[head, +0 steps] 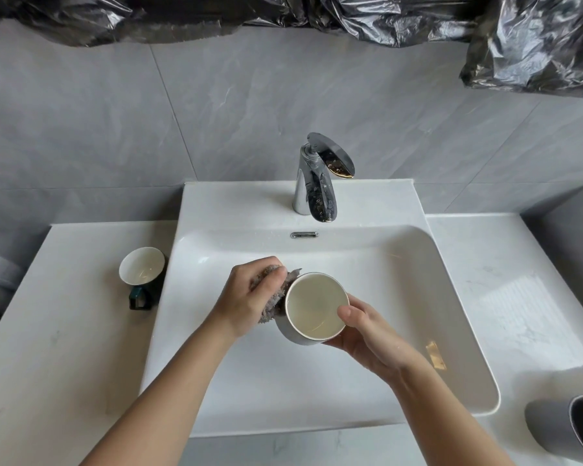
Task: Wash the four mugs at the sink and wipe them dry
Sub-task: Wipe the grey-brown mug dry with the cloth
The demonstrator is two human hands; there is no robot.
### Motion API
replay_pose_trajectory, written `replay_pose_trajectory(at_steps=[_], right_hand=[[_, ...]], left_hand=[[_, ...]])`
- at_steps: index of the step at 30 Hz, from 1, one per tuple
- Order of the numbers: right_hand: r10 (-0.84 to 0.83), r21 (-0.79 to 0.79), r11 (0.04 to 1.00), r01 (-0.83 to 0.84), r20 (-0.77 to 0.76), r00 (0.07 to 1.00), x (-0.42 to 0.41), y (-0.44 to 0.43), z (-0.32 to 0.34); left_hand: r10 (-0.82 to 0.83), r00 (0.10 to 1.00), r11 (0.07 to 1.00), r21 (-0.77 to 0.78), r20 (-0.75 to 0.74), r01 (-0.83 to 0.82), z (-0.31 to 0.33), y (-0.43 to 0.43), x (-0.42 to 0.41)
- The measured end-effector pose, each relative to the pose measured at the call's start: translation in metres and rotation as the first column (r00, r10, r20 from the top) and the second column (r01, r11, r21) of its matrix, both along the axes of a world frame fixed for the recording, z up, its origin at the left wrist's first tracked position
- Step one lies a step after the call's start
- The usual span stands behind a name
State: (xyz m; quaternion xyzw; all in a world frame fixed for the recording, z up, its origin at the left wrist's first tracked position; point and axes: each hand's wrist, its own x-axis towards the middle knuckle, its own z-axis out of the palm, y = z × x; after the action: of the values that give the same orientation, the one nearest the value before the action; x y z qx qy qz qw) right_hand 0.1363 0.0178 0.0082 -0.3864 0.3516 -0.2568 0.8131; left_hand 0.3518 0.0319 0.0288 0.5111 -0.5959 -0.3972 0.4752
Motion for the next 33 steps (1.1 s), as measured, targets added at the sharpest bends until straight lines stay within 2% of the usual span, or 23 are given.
replay_pose_trajectory(at_steps=[3, 6, 8, 10, 14, 16, 18, 20, 23, 26, 28, 30, 31, 33], right_hand=[[0.006, 0.022, 1.0, -0.005, -0.01, 1.0, -0.002, 0.001, -0.002], [0.034, 0.078, 0.996, -0.035, 0.017, 0.999, 0.0, 0.008, -0.009], [0.019, 0.109, 0.994, -0.024, 0.045, 0.999, 0.002, 0.011, -0.014], [0.0, 0.124, 0.992, -0.007, 0.061, 0.998, 0.005, 0.011, -0.015], [-0.005, 0.128, 0.992, -0.007, 0.09, 0.996, 0.009, 0.008, -0.013], [-0.029, 0.161, 0.987, 0.008, 0.129, 0.991, 0.013, 0.011, -0.012], [-0.086, 0.223, 0.974, 0.044, 0.185, 0.979, 0.016, 0.01, -0.013], [-0.127, 0.262, 0.963, 0.062, 0.237, 0.963, 0.017, 0.008, -0.01], [-0.089, 0.245, 0.969, 0.027, 0.246, 0.965, 0.015, 0.004, -0.007], [-0.006, 0.223, 0.974, -0.039, 0.198, 0.98, 0.009, 0.001, -0.008], [0.047, 0.134, 0.99, -0.051, 0.032, 0.998, 0.001, -0.004, 0.0], [0.058, -0.054, 0.996, -0.069, -0.189, 0.98, -0.008, -0.012, 0.014], [0.073, -0.141, 0.983, -0.115, -0.272, 0.959, -0.01, -0.014, 0.022], [0.149, -0.211, 0.946, -0.247, -0.394, 0.907, -0.005, -0.018, 0.033]], left_hand=[[-0.071, 0.983, 0.981, 0.169, -0.172, 0.1, -0.004, 0.0, 0.006], [-0.146, 0.961, 0.943, 0.261, -0.233, 0.207, -0.004, -0.002, 0.013], [-0.093, 0.948, 0.944, 0.275, -0.305, 0.181, -0.002, -0.001, 0.011], [0.051, 0.913, 0.958, 0.277, -0.405, 0.07, -0.005, 0.003, 0.004], [0.314, 0.683, 0.937, 0.33, -0.659, -0.113, -0.013, 0.012, -0.012], [0.36, 0.578, 0.927, 0.352, -0.732, -0.131, -0.013, 0.014, -0.018], [0.354, 0.547, 0.931, 0.342, -0.759, -0.127, -0.011, 0.016, -0.024], [0.365, 0.596, 0.928, 0.328, -0.715, -0.176, -0.014, 0.019, -0.025], [0.33, 0.732, 0.943, 0.239, -0.595, -0.231, -0.016, 0.021, -0.022], [0.328, 0.787, 0.943, 0.235, -0.522, -0.237, -0.01, 0.019, -0.017], [0.353, 0.802, 0.927, 0.296, -0.482, -0.23, -0.007, 0.016, -0.013], [0.368, 0.828, 0.904, 0.371, -0.424, -0.212, -0.002, 0.012, -0.01], [0.352, 0.862, 0.897, 0.393, -0.364, -0.2, 0.001, 0.01, -0.01], [0.29, 0.933, 0.886, 0.428, -0.213, -0.178, 0.007, 0.004, -0.01]])
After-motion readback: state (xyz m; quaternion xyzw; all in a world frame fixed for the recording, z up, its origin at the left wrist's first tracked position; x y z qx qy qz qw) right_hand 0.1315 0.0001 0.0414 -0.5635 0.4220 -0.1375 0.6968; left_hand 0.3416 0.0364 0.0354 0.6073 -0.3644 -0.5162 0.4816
